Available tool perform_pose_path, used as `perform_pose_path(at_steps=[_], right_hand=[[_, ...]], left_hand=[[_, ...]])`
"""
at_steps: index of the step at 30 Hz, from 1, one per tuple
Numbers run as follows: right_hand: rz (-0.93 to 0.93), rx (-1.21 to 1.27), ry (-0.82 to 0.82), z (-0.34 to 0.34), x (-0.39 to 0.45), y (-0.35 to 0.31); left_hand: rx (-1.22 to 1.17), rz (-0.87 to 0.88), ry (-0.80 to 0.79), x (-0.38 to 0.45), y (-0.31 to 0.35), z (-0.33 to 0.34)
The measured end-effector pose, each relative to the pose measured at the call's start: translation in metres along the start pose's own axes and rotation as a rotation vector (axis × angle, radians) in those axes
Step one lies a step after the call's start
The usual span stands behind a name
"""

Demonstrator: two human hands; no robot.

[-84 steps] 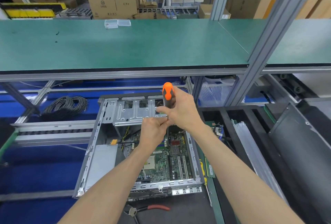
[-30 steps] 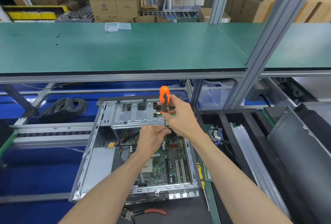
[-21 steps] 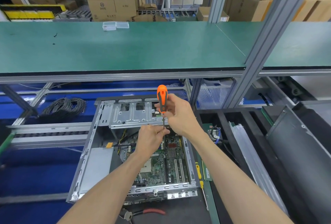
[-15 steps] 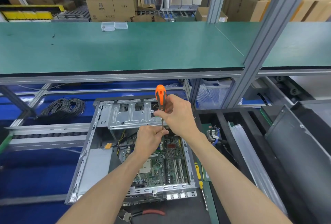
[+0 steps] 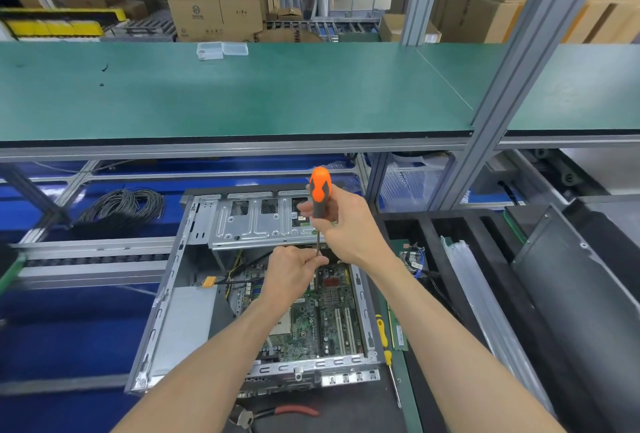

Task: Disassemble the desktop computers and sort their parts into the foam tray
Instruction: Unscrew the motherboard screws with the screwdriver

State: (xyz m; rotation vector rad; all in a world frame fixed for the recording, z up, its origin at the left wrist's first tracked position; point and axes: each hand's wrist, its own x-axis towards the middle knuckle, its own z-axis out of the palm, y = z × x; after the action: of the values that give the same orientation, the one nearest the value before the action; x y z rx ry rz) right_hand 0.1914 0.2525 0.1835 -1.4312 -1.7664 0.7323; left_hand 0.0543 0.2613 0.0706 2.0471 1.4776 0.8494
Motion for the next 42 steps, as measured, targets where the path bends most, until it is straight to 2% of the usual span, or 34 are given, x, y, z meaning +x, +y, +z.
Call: perform_pose_path(at_steps=[2, 5, 7, 10, 12, 17, 22, 27, 31, 33, 36, 40, 42], right_hand=[[-0.042, -0.064, -0.024, 0.0, 0.001, -0.001], [-0.009, -0.164, 0.1, 0.003, 0.001, -0.001], [0.008, -0.129, 0.127, 0.005, 0.0, 0.0], [0.008, -0.041, 0.019, 0.002, -0.002, 0.0], [-0.035, -0.069, -0.046, 0.0, -0.002, -0.002], [-0.044, -0.144, 0.149, 0.004, 0.0, -0.002], [-0.058, -0.071, 0.023, 0.001, -0.005, -0.002], [-0.011, -0.149, 0.161, 0.002, -0.004, -0.001], [-0.024, -0.034, 0.0, -0.003, -0.005, -0.001], [-0.068, -0.105, 0.015, -0.001, -0.005, -0.001], [-0.028, -0.147, 0.145, 0.001, -0.003, -0.001], [-0.022, -0.068, 0.01, -0.001, -0.004, 0.0], [-0.067, -0.107, -0.026, -0.001, -0.004, -0.001]], left_hand=[[0.004, -0.011, 0.006, 0.0, -0.001, 0.001], [-0.019, -0.037, 0.001, 0.001, -0.002, 0.002], [-0.001, -0.026, -0.01, 0.0, -0.001, 0.002], [0.026, 0.005, -0.013, -0.002, -0.001, 0.003], [0.033, -0.008, -0.011, -0.002, -0.003, 0.003], [0.009, -0.037, -0.011, -0.002, -0.003, 0.003], [0.035, -0.05, -0.023, -0.003, -0.003, 0.005], [0.009, -0.038, -0.008, -0.003, -0.002, 0.007], [0.033, -0.027, 0.003, -0.006, -0.005, 0.009], [0.017, -0.048, -0.001, -0.006, -0.008, 0.01], [0.015, -0.055, -0.025, -0.005, -0.008, 0.011], [0.026, -0.056, -0.022, -0.007, -0.009, 0.012], [0.035, -0.062, -0.032, -0.007, -0.009, 0.012]])
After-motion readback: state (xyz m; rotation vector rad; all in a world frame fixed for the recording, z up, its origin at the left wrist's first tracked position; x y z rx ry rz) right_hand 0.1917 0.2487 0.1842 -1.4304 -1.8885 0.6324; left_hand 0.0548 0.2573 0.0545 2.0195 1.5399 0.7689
